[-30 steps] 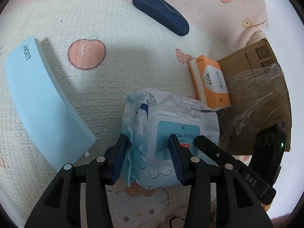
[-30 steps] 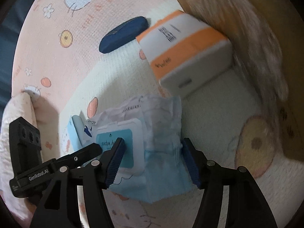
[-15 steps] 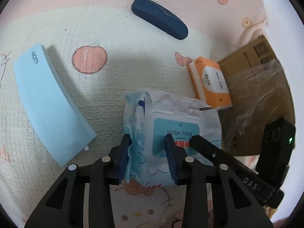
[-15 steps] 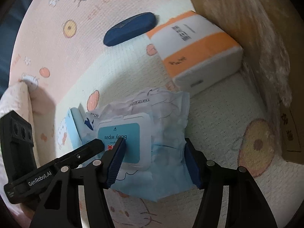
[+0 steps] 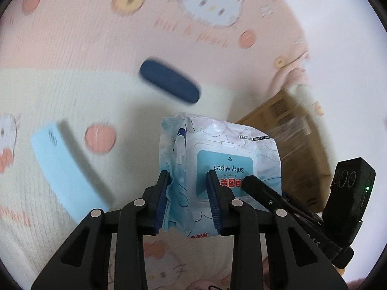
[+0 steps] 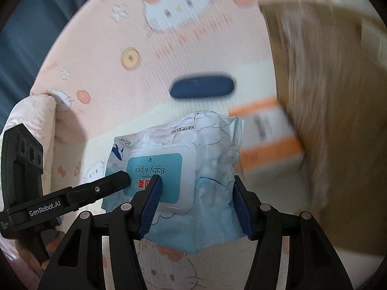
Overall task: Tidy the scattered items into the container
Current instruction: 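Lift the baby wipes pack with the right gripper toward the box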
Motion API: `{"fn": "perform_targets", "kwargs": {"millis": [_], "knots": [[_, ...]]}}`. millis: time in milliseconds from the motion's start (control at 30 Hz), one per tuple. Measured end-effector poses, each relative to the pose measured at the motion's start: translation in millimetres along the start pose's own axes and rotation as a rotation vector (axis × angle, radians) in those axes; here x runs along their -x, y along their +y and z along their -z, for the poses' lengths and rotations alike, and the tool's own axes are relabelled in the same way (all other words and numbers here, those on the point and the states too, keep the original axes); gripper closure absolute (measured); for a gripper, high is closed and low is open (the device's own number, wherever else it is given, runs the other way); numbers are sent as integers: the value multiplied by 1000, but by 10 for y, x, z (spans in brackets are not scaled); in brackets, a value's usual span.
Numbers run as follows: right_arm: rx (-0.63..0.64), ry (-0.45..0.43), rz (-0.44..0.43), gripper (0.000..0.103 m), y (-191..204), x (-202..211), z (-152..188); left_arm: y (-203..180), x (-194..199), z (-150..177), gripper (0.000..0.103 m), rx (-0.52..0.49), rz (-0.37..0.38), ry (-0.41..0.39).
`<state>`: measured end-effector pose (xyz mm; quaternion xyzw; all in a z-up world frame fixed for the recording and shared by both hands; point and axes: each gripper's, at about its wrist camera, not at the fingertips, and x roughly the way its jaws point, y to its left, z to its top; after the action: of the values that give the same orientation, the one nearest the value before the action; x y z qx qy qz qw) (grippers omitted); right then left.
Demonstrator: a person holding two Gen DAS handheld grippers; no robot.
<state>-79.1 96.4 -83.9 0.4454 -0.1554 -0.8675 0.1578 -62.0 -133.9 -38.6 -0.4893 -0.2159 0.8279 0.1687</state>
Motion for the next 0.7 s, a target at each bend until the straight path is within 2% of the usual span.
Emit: {"fn": "perform_targets", "kwargs": {"millis": [167, 333, 500, 700], "knots": [[53, -109, 22, 48, 47, 430, -324, -452, 236, -206, 69, -104, 44, -95], [69, -197, 69, 48, -6, 883, -560, -880, 314, -364, 69, -194, 98, -145], [52, -236, 117, 48, -193, 1200, -744, -1282, 177, -489, 69, -239, 157, -148], [35, -218, 150, 48, -573, 1532, -933, -1778, -24, -502, 69, -265, 220, -115]]}}
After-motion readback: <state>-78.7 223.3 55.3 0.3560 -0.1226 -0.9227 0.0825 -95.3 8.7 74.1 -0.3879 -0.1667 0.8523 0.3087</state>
